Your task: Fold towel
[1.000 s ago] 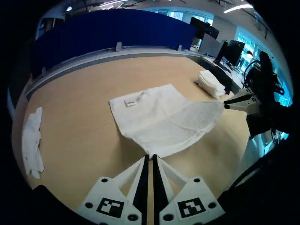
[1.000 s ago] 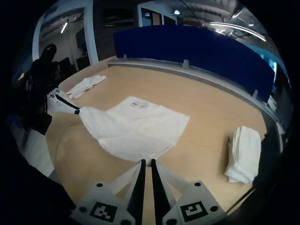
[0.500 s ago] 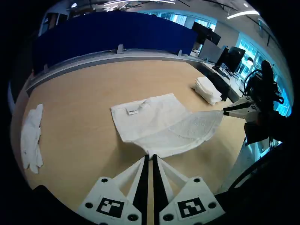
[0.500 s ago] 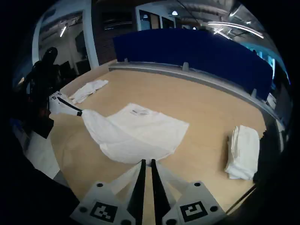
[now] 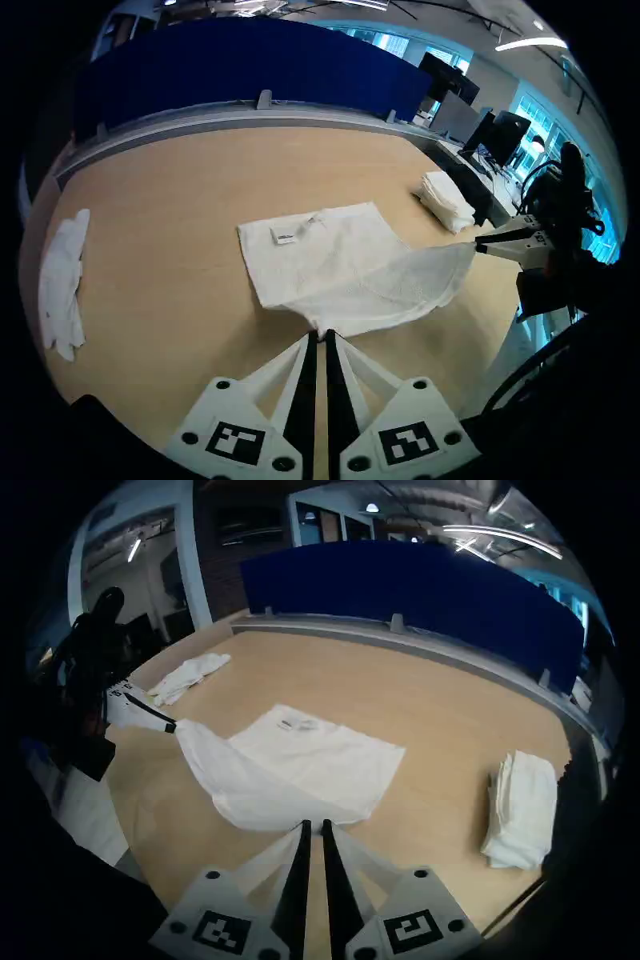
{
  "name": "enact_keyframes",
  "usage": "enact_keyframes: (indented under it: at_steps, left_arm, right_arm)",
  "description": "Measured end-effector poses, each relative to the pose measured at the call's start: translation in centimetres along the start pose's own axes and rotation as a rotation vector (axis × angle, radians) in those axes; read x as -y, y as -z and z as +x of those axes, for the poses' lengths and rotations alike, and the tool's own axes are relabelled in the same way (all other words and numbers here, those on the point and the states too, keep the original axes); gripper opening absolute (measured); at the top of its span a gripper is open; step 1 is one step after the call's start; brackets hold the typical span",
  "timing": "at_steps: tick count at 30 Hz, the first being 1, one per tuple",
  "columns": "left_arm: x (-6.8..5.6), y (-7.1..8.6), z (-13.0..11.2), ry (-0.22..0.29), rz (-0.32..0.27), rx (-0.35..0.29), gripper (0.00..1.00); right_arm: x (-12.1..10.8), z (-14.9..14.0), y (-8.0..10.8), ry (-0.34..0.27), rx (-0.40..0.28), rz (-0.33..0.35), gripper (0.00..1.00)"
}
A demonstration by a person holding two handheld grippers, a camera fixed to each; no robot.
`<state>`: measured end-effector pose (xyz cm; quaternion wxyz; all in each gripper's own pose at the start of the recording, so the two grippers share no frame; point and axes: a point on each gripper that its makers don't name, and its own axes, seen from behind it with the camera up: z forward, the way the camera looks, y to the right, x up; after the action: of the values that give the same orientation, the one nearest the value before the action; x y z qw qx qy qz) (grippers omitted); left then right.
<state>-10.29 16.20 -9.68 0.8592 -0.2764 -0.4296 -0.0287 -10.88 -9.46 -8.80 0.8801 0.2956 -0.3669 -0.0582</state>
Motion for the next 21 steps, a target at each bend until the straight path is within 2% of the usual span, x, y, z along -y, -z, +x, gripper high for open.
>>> enact_keyframes:
  at_steps: [9,17,21]
  left_arm:
    - [0.5,-0.4,1.5,0.076,-0.009,0.024,0.07]
    - [1.6,-1.8,4.2,0.135,-0.015,0.035,0.07]
    - [2.5,-3.0,5.4,0.146,-0.016,0.038,0.07]
  right_arm:
    - [-1.5,1.7,-0.7,-0.002,0.004,0.002,0.11]
    - [-3.9,3.4,-2.5,-0.015,0.006,-0.006,0.11]
    - [-5.3,4.2,-3.9,-0.020,0.006,-0.013,0.10]
